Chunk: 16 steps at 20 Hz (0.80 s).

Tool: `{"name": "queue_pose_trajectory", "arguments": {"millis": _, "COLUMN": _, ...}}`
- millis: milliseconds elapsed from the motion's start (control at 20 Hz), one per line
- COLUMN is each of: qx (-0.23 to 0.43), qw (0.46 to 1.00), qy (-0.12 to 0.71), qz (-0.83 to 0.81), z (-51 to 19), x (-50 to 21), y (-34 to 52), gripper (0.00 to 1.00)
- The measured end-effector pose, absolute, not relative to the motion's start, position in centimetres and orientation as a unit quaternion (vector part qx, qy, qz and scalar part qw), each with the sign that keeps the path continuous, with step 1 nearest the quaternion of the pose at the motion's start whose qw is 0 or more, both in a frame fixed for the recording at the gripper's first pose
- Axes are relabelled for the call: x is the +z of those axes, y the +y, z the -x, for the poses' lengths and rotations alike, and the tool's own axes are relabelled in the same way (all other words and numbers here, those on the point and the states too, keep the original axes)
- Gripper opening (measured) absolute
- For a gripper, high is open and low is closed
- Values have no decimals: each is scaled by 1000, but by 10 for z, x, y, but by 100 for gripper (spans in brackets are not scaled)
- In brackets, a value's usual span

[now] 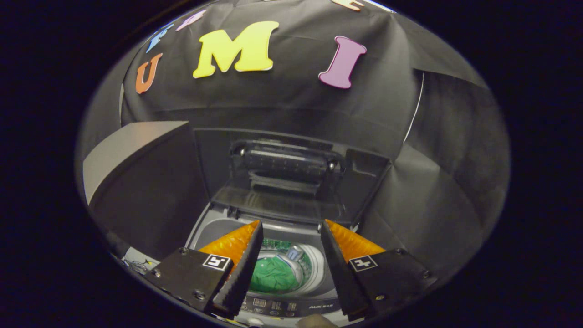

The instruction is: Put the clothes into the washing machine and then close the washing machine lid.

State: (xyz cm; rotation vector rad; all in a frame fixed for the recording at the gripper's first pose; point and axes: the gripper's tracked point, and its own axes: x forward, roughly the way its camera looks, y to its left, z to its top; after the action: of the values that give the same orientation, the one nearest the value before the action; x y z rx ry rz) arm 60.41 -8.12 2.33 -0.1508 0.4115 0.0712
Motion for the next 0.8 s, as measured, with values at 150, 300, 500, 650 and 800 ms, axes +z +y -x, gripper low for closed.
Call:
{"name": "queue_pose_trajectory", "arguments": {"millis": 150, "qx": 40, "qw": 980, "qy": 184, "qz": 67, "z": -618, "x": 47, "y": -75, "gripper": 80}}
{"name": "queue_pose_trajectory", "arguments": {"millis": 300, "qx": 43, "qw": 983, "qy": 166, "qz": 61, "z": -638, "x": 71, "y": -67, "gripper": 80}}
{"name": "queue_pose_trajectory", "arguments": {"millis": 500, "qx": 43, "qw": 988, "qy": 143, "qz": 50, "z": -668, "x": 101, "y": -62, "gripper": 80}}
{"name": "queue_pose_trajectory", "arguments": {"millis": 650, "qx": 44, "qw": 990, "qy": 126, "qz": 42, "z": -690, "x": 125, "y": -57, "gripper": 81}}
{"name": "queue_pose_trajectory", "arguments": {"millis": 800, "qx": 43, "qw": 992, "qy": 116, "qz": 36, "z": -712, "x": 137, "y": -54, "gripper": 80}}
